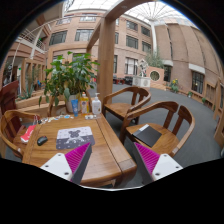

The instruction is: Arrange mouse

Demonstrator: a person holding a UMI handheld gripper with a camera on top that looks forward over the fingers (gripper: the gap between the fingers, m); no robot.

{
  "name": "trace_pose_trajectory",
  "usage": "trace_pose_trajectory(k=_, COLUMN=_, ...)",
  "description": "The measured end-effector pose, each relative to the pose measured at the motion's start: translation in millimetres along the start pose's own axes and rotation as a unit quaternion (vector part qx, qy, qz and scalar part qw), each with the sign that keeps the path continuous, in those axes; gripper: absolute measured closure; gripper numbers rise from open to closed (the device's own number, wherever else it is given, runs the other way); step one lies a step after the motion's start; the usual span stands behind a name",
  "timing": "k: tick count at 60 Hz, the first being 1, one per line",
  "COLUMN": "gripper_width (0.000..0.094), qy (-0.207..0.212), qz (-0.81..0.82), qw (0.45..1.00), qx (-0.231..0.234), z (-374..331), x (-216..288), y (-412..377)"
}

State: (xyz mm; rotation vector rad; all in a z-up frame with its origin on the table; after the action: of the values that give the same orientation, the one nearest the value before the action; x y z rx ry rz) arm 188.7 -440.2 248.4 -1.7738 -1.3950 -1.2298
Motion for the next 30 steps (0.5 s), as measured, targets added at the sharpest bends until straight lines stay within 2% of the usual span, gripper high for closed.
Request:
trace_pose_trajectory(k=10, gripper_width=0.0084, qy=-0.027, qz=-0.015, qw=1.000, qx=0.001, z=8.1, x=-23.6, y=-13.8)
trace_pose_trajectory(k=17, gripper_width=0.0085, qy=-0.055, qz=-0.024, qw=0.998, qx=0.021, z=20.0, x=-54.2, y=-46.1)
trace_pose_trajectory(k=30, gripper_width=0.0079, qy=-0.121, qz=-0.063, qw=0.984, qx=0.117, z=23.2, x=-115.0, y=-162.2)
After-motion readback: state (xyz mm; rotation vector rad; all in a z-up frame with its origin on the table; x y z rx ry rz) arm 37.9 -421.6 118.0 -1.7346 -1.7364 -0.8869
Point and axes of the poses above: the point between the fingertips, and its own axes, seen from behind it with the camera up: y to the right, x up, z forward, the way the camera looks, the point moved 7 cm from there along -z, backward, against the way the camera looks, and after that the axes turned 3 degrees about -z, right-handed, at the moved point
